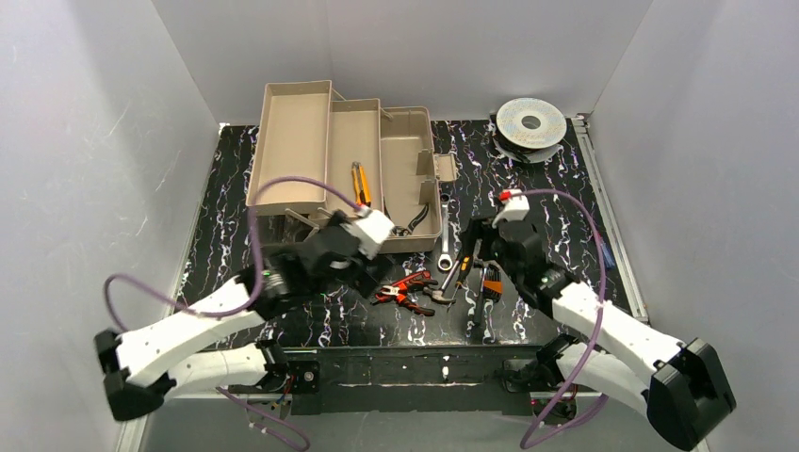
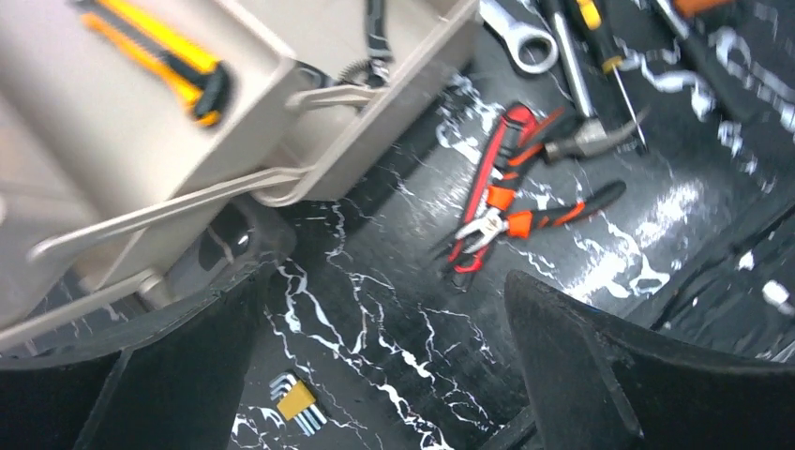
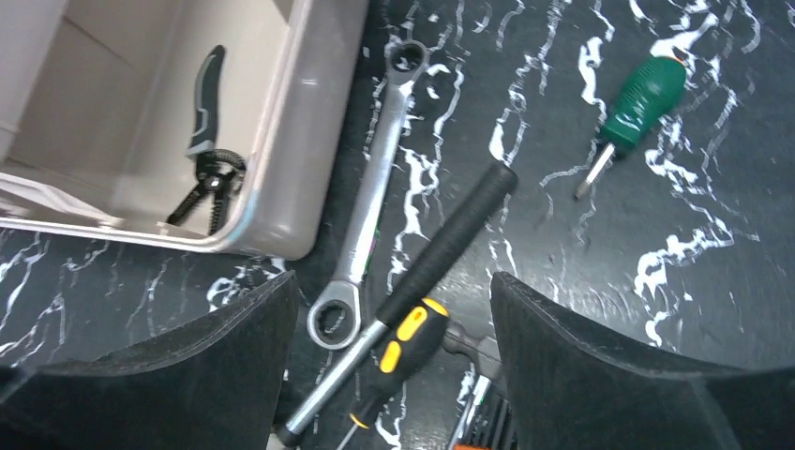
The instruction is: Pack the tool kit
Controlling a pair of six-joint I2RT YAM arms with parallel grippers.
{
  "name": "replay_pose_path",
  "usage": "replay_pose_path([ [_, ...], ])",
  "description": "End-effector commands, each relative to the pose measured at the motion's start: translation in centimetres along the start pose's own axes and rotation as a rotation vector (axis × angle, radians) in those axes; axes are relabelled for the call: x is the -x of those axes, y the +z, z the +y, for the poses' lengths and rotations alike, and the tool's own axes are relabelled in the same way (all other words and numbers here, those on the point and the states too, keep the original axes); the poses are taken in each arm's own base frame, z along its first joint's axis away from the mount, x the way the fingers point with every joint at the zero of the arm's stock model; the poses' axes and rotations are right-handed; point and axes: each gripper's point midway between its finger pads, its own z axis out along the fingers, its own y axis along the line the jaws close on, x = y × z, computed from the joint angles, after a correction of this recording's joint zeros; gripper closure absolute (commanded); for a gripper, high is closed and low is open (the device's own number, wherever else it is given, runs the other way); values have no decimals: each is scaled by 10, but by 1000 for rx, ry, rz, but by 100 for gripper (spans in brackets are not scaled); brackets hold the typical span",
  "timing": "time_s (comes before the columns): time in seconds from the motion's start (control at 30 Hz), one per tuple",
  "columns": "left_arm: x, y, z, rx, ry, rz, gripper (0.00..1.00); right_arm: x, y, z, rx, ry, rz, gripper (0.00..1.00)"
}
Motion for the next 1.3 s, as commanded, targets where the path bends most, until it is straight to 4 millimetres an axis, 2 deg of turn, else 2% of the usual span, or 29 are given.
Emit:
replay_pose_path([
  [0.0, -14, 6, -24, 54, 229, 111, 2, 58, -10, -3, -9, 150, -319, 19],
  [0.17, -35, 2, -86, -264, 291, 154, 2, 40, 3, -10, -50, 174, -282, 18],
  [0.27, -50, 0, -105, -383, 307, 156, 2, 32, 8, -14, -78, 183, -258, 18],
  [0.4, -58, 8, -97, -300, 254, 187, 2, 20, 14, -23, -125, 202, -242, 18],
  [0.5, -70, 13, -104, -308, 210, 222, 2, 18, 15, -27, -148, 205, -234, 18],
  [0.57, -81, 19, -105, -307, 222, 244, 2, 19, 14, -25, -140, 206, -235, 18],
  [0.63, -88, 30, -97, -234, 229, 262, 2, 19, 12, -23, -129, 202, -220, 18],
  [0.77, -92, 44, -114, -260, 227, 328, 2, 18, 2, -25, -134, 204, -202, 18],
  [0.9, -101, 65, -115, -220, 271, 337, 2, 20, -8, -28, -118, 216, -241, 18],
  [1.0, -103, 79, -124, -260, 315, 341, 2, 18, -9, -27, -104, 216, -247, 18],
  [1.1, -104, 93, -113, -217, 374, 419, 2, 19, -8, -28, -122, 210, -230, 18],
  [1.27, -117, 109, -102, -230, 407, 540, 2, 18, -8, -27, -119, 211, -226, 19],
])
